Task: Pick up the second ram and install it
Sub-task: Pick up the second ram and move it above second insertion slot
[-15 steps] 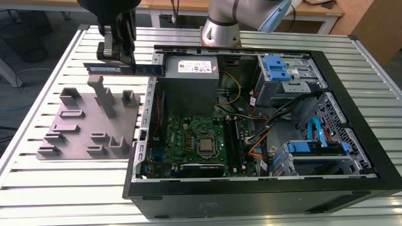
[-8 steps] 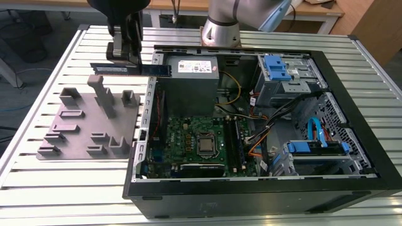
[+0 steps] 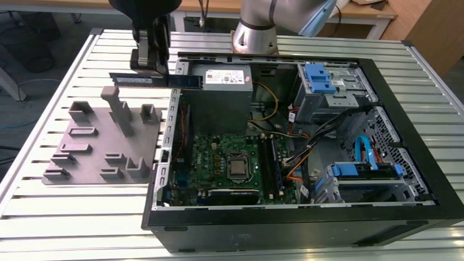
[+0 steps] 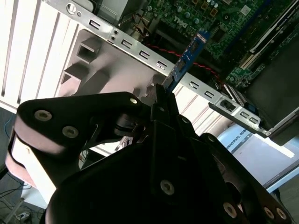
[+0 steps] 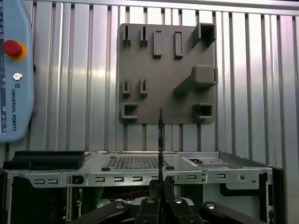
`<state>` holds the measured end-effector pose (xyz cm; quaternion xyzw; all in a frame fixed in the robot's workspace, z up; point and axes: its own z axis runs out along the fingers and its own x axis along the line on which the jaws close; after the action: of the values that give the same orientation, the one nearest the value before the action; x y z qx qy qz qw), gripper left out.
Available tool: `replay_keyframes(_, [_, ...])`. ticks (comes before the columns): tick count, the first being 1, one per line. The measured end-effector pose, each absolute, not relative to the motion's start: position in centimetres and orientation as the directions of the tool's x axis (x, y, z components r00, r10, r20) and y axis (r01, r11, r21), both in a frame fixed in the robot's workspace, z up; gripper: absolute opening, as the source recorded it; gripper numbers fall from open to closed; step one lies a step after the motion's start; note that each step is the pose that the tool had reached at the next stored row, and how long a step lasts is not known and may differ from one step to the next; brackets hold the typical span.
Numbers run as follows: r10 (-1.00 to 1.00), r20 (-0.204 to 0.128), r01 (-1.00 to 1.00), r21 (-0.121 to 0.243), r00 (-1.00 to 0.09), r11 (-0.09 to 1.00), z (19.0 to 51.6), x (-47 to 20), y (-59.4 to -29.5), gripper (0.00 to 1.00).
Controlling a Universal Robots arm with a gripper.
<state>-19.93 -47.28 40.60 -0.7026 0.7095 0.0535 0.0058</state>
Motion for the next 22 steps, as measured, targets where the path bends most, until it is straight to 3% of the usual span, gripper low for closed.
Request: replay_keyframes(22, [-0.996, -0.084, -0.998, 0.069, -0.013, 0.007, 40.1, -13.6, -47.3, 0.14])
